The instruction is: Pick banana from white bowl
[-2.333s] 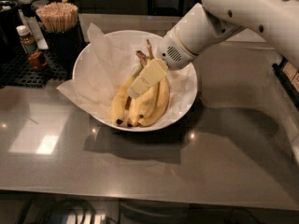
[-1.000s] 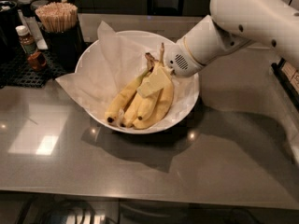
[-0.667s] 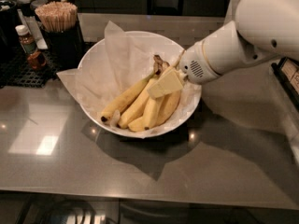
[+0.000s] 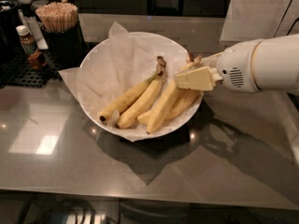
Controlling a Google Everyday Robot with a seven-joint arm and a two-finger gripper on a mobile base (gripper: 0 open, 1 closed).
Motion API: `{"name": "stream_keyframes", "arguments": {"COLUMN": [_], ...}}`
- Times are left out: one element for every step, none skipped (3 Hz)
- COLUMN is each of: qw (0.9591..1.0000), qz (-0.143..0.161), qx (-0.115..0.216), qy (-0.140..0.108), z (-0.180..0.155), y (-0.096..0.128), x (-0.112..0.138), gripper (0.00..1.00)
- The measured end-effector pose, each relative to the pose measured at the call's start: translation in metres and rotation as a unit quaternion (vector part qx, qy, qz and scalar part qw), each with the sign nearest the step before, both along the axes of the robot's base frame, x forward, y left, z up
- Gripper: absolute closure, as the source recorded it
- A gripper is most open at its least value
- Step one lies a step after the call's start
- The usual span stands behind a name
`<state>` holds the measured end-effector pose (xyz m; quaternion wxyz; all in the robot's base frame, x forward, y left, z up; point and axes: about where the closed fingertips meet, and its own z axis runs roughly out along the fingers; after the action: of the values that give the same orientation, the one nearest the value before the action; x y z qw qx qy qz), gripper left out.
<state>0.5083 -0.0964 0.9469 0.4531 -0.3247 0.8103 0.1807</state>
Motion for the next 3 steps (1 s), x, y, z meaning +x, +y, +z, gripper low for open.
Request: {"name": "stream_keyframes", "arguments": {"qw": [0.9991, 0.9969, 0.9881], "qz": [-0.005, 0.024, 0.099], "qx": [0.025, 0.036, 0.031], "qy": [-0.035, -0.066, -0.114], "z": [0.019, 0.036, 0.065], "y": [-0.019, -0.022, -0.004], "x": [-0.009, -0.015, -0.03], "gripper": [1.0, 1.0, 1.0]}}
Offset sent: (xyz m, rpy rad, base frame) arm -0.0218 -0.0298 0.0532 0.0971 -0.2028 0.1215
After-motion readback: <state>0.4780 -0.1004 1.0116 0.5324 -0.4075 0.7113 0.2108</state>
